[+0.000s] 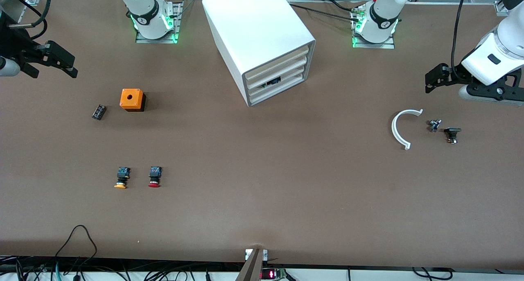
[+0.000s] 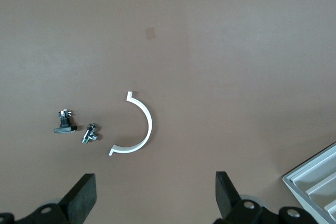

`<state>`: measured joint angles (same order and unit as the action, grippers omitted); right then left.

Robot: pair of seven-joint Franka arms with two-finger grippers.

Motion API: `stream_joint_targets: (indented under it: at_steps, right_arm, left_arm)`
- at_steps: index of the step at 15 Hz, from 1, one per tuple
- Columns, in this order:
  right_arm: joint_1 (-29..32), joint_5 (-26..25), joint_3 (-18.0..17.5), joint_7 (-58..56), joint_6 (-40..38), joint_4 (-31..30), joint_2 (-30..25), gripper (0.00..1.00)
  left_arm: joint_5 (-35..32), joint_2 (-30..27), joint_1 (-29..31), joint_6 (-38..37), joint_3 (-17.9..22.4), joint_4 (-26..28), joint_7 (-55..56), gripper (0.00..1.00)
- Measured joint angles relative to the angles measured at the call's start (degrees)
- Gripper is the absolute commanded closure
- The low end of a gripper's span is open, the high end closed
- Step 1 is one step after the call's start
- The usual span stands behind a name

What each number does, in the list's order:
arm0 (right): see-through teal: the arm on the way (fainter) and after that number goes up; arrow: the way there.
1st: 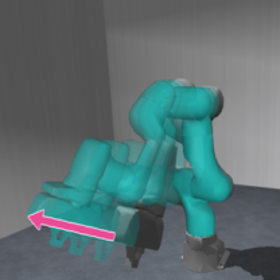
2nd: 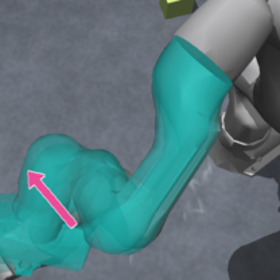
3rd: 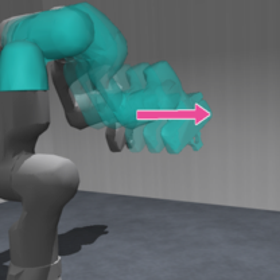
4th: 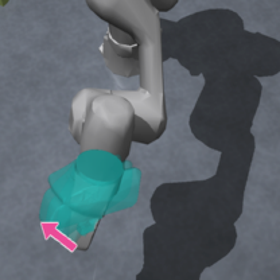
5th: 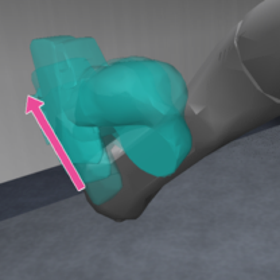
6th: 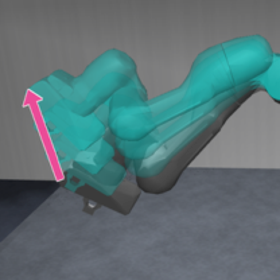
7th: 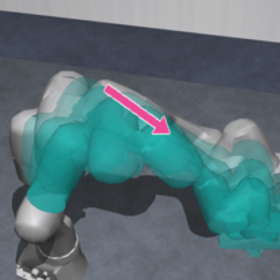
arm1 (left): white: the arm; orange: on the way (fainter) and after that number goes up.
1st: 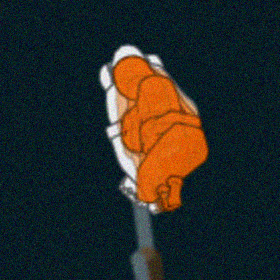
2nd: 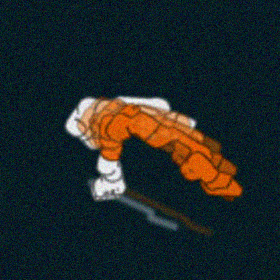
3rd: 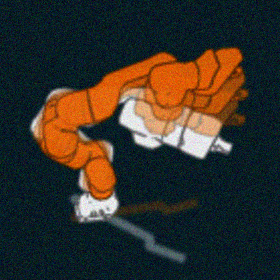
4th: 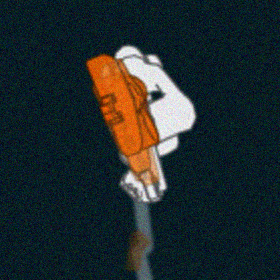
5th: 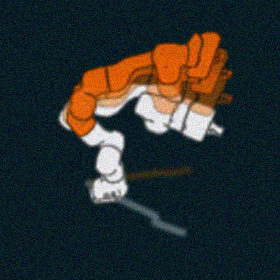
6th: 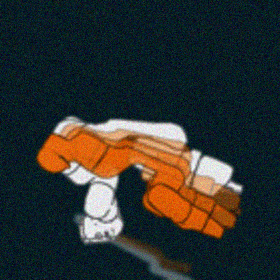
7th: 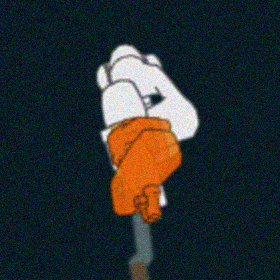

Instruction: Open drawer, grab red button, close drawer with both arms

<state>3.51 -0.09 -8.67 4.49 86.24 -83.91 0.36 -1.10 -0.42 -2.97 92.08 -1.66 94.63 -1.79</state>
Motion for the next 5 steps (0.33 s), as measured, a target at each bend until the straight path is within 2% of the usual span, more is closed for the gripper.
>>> stream_joint_targets:
  at_steps: [5]
  right_arm:
    - [0.0,0.1,0.0,0.0,0.0,0.3,0.0,0.01]
  left_arm:
    - [0.0,-0.1,0.0,-0.6,0.0,0.0,0.0,0.0]
